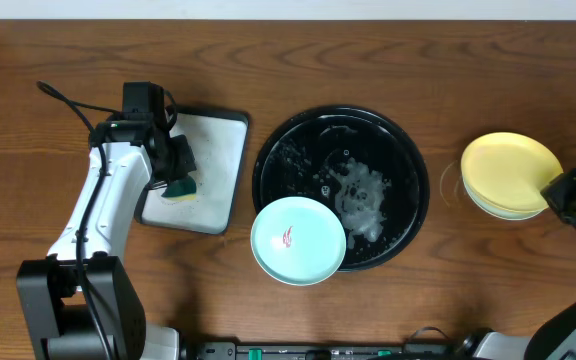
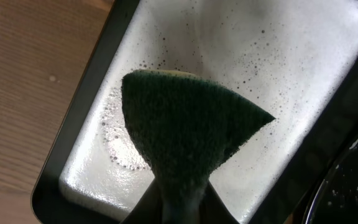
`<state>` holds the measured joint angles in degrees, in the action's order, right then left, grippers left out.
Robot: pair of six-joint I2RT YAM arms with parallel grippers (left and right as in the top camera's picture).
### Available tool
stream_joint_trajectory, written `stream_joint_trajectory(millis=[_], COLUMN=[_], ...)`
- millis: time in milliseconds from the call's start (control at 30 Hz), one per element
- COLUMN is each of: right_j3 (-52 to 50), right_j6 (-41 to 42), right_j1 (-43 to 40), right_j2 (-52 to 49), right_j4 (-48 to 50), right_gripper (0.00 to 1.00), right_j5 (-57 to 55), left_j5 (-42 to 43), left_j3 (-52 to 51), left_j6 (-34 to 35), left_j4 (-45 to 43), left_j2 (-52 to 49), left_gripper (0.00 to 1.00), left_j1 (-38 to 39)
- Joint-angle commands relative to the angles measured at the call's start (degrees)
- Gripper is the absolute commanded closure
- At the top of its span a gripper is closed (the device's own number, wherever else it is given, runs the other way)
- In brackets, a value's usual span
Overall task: Clean dirty plates on tray and stack at the side
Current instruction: 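Place the yellow plate onto the pale green plate at the right side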
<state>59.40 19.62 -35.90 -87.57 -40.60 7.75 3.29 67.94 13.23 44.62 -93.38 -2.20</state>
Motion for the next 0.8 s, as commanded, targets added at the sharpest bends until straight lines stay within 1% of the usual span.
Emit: stream_joint_trajectory(millis=[0,33,67,133,167,333,433,533,633,767], right_j3=[0.15,0.22,0.31,0.33,0.33,0.33,0.33,0.28,-0.09,-1.70], right_j6=[2.08,1.05,0.00,-1.97,-2.71,-7.26,-11.13,-14.73,-15.21,-14.71], right_j1=[-1.25,-1.22,-1.18,-1.01,-0.79,2.75,8.68,17.97,29.16,43.82], right_j2=[-0.85,-0.74,-0.37,0.96,1.84,9.01,13.90,16.83,16.87,15.13], right_j4=[1.66,2.25,2.43,2.49,2.47,-1.20,-5.38,-10.71,-14.69,-16.13], right_gripper=[0.82,0.66,0.59,0.50,0.48,0.46,0.47,0.49,0.51,0.53], right_j5=[1.31,2.64,4.63,9.88,11.93,22.21,24.70,24.30,20.87,13.84], left_j5=[0.15,0.15,0.15,0.15,0.15,0.15,0.15,0.15,0.15,0.15], left_j3=[-0.24,-0.24,-0.24,-0.24,-0.24,-0.24,-0.24,-0.24,-0.24,-0.24], left_j6=[-0.74,-0.74,-0.74,-0.74,-0.74,-0.74,-0.74,-0.74,-0.76,-0.76], left_j4=[0.11,0.11,0.11,0.11,0.11,0.20,0.33,0.26,0.13,0.13], left_j2=[-0.42,-0.42,-0.42,-0.42,-0.42,-0.42,-0.42,-0.42,-0.42,-0.42], left_gripper=[0.93,0.92,0.92,0.93,0.92,0.93,0.93,0.93,0.93,0.93], left_j1=[-0.15,-0.15,-0.15,-0.15,-0.15,-0.15,-0.15,-0.15,-0.15,-0.15])
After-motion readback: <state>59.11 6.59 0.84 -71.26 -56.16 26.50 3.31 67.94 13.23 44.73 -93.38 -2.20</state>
